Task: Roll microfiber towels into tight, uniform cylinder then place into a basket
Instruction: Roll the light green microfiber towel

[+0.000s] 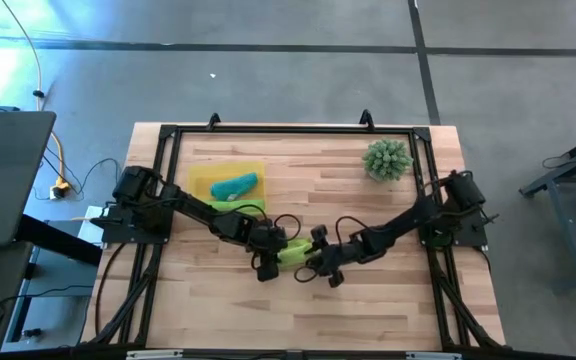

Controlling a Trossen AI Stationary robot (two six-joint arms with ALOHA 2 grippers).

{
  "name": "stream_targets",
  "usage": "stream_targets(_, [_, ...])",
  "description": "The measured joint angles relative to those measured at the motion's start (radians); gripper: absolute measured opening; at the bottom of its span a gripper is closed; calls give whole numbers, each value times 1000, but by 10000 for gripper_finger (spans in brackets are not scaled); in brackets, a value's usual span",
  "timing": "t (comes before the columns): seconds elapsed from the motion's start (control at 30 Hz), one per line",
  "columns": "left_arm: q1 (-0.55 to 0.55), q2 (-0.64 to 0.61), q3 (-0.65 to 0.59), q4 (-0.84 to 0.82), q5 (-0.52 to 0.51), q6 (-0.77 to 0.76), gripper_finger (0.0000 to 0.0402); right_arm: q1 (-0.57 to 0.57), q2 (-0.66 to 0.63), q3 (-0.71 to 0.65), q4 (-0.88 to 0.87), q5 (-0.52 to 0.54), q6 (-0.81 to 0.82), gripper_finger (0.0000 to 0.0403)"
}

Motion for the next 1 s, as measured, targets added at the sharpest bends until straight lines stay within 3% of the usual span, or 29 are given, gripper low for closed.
stream_targets(0.33, [-1,-93,13,-93,37,95,130,-32,3,1,-26,-15,224,56])
stream_targets(0.47, [-2,-128,43,-199,-13,148,133,-50,2,2,-38,-55,302,13])
stream_targets(0.63, [-20,-148,72,-210,-84,212,133,-96,2,-1,-24,-211,409,8])
stream_targets(0.8, [-66,-141,74,-99,-152,319,133,-171,3,-1,-19,-394,597,5])
stream_targets(1.0, [-115,-92,75,7,-294,334,141,-244,6,-1,-9,-569,769,8])
